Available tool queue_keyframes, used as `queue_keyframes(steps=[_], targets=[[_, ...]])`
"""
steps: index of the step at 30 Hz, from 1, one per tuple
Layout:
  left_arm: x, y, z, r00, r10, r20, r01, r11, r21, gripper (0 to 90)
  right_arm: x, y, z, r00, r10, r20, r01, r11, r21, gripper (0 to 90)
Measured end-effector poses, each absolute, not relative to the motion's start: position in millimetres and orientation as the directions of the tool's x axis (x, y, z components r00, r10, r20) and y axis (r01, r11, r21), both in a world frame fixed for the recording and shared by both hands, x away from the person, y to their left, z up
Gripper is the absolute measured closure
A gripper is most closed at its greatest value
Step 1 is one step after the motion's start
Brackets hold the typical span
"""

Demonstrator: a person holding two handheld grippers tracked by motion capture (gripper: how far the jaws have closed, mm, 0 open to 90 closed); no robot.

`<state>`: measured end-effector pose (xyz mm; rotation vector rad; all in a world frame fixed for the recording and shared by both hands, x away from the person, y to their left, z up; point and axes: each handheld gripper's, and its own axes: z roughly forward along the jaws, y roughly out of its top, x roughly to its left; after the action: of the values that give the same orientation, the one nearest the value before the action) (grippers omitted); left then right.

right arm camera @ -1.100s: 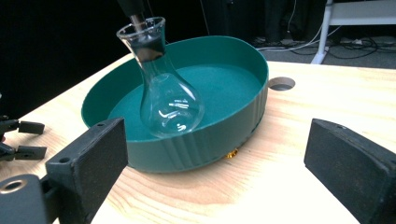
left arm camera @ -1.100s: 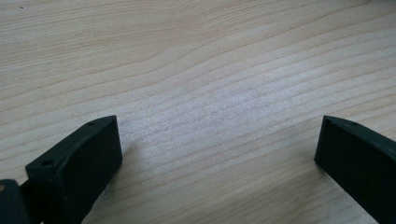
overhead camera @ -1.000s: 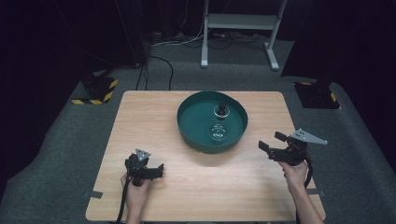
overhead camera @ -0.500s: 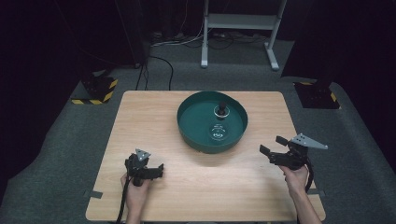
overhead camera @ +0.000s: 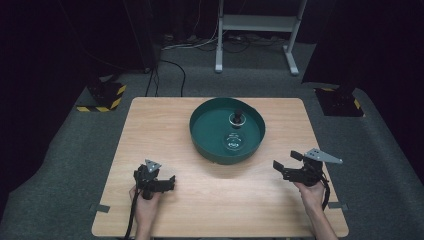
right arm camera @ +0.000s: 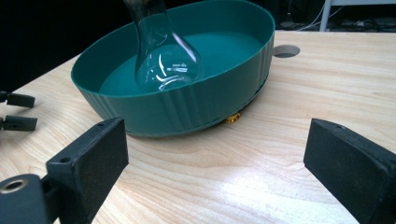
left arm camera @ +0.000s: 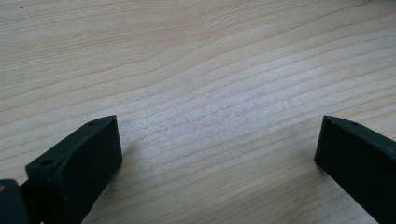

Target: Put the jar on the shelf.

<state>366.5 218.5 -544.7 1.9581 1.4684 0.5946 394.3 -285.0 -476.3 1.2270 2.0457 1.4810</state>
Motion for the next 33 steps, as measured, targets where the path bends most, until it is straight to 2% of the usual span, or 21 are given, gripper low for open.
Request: queue_keyframes(steps=[20, 33], targets=[[366.5, 218.5, -544.7, 0.283, 0.959, -0.008, 0.684, -0.196, 0.703, 0.8, 393.3, -266.9, -504.5, -0.576, 0.804, 0.145, 0.489, 0.197, 0.85, 7.0], [366.5, 218.5, -544.7, 0.283, 0.959, -0.008, 0.684, -0.196, 0.703, 0.9, 404.6, -234.6, -534.5, -0.592, 0.806, 0.032, 0.55, 0.374, 0.747, 6.3]])
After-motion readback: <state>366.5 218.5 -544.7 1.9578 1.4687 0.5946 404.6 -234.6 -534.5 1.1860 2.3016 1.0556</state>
